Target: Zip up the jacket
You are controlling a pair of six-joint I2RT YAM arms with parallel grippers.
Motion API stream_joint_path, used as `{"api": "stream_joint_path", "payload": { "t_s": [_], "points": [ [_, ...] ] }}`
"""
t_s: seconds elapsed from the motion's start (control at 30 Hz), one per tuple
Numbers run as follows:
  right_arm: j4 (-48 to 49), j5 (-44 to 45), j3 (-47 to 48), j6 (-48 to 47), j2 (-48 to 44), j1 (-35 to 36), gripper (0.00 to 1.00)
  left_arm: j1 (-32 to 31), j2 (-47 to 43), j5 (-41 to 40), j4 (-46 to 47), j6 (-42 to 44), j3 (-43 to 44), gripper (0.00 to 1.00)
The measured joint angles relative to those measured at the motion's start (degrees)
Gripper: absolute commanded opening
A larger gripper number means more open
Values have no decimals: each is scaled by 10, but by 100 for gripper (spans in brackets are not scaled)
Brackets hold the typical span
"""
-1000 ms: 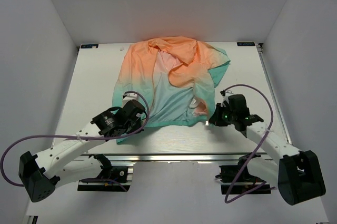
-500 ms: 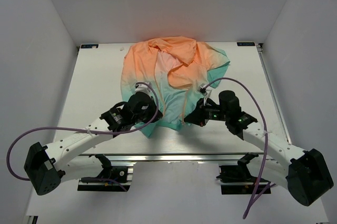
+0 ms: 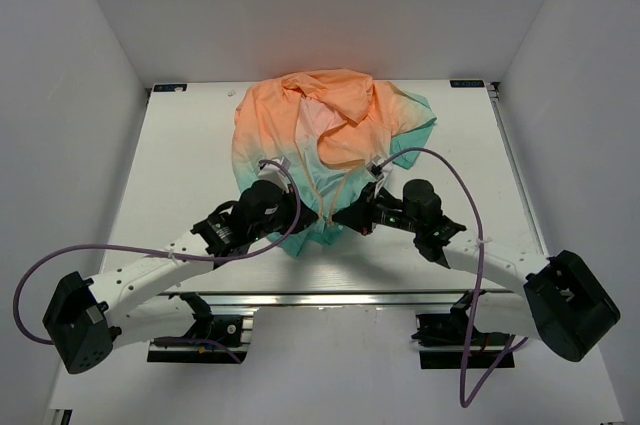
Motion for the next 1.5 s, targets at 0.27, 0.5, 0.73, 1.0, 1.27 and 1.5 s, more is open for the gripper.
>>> {"api": "stream_joint_path", "payload": {
  "t_s": [0.27,0.5,0.73,1.0,1.27,1.5],
  "points": [
    [20,124,-1,-1,-26,47,0,0,-2,-1,12,-13,-1,0],
    [19,218,-2,-3,-36,95,0,-1,-4,-29,17,-46,-2,0],
    [14,291,-12,-7,-43,125,0,-12,-8,-81,17,-81,-3,0],
    [10,353,-12,-14,-43,156,0,-29,-5,-120,15,-97,-2,0],
    [10,367,-12,-14,-43,162,0,-47,0,-147,11,-103,0,0],
    [10,367,-12,-14,-42,163,0,-51,4,-159,11,-108,1,0]
  ]
}}
